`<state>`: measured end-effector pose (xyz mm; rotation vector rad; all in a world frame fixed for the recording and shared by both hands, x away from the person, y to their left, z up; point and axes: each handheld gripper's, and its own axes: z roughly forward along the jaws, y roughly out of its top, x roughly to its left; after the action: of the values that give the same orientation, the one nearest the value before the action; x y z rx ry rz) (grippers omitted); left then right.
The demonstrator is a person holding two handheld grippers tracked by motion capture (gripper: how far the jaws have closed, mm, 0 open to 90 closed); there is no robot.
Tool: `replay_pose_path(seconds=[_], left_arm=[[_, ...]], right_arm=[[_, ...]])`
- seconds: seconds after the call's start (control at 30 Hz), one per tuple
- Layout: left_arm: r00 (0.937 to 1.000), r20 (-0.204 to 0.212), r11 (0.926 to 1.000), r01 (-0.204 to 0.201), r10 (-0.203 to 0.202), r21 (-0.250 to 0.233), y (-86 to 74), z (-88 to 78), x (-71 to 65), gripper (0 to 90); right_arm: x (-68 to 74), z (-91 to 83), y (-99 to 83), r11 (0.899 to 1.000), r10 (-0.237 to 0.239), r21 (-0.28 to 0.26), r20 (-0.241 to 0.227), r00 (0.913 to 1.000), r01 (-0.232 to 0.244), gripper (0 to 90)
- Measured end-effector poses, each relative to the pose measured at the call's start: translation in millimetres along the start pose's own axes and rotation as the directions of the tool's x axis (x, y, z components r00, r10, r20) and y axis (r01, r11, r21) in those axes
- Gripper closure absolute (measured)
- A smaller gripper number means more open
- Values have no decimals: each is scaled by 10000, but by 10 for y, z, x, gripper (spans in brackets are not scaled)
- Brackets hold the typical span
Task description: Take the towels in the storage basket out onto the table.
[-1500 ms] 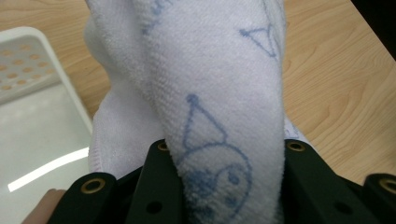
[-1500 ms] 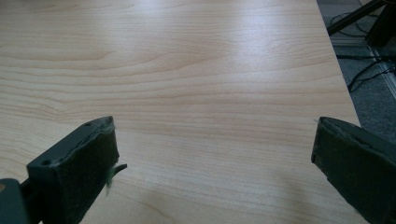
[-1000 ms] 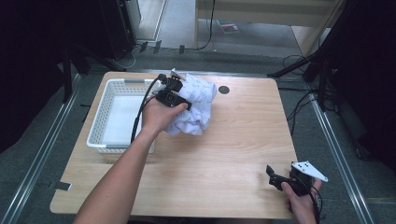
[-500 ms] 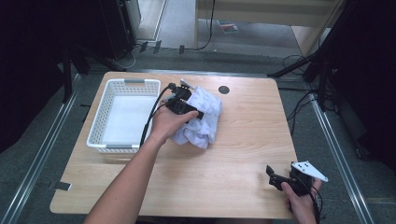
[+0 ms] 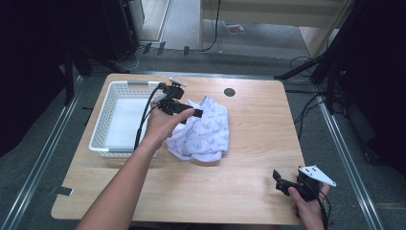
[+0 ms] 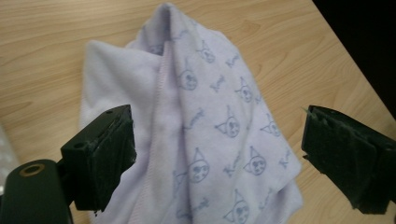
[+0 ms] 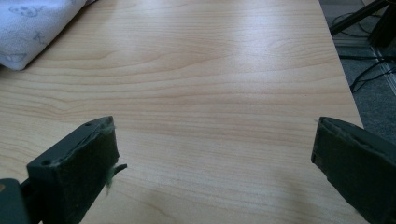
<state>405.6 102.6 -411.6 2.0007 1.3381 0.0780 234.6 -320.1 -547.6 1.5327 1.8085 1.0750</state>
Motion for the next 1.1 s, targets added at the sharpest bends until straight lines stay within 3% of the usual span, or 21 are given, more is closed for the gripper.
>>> replay_pose_path(seconds=[0.13, 0.3, 0.43, 0.77, 0.8, 0.83, 0.93, 1.07, 1.1], left_arm=[[9988, -479, 9999, 95, -100, -103, -71, -127, 148, 62], [9963, -763, 9990, 362, -383, -280, -136, -258, 278, 0], [9860, -1580, 9972, 447, -538, -601, -246, -374, 386, 0], [9790, -1693, 9881, 940, -1139, -1214, -589, -685, 732, 0], [9772, -1766, 9869, 955, -1178, -1299, -617, -708, 754, 0], [9706, -2127, 9863, 833, -1126, -1422, -683, -759, 793, 0], [9705, -2111, 9848, 853, -1165, -1514, -756, -816, 838, 0], [9683, -2109, 9777, 947, -1342, -1876, -892, -950, 917, 0], [9664, -2140, 9726, 966, -1425, -2117, -956, -1030, 953, 0]], right_arm=[[2, 0, 0, 10000, 24, 18, 22, 10000, -24, 8], [1, 2, 1, 10000, 1, 19, 35, 10000, -1, 8], [3, 1, 1, 10000, 17, 35, 60, 10000, -17, 8], [4, 2, 0, 10000, 18, 25, 86, 10000, -18, 8], [4, 2, 1, 10000, 21, 32, 92, 10000, -22, 8], [4, 3, 1, 10000, 6, 21, 93, 10000, -6, 8], [6, 3, 0, 10000, 30, 29, 116, 9999, -30, 8], [5, 4, 0, 10000, 12, 10, 139, 9999, -12, 8], [4, 3, 1, 10000, 9, 19, 141, 9999, -9, 8]])
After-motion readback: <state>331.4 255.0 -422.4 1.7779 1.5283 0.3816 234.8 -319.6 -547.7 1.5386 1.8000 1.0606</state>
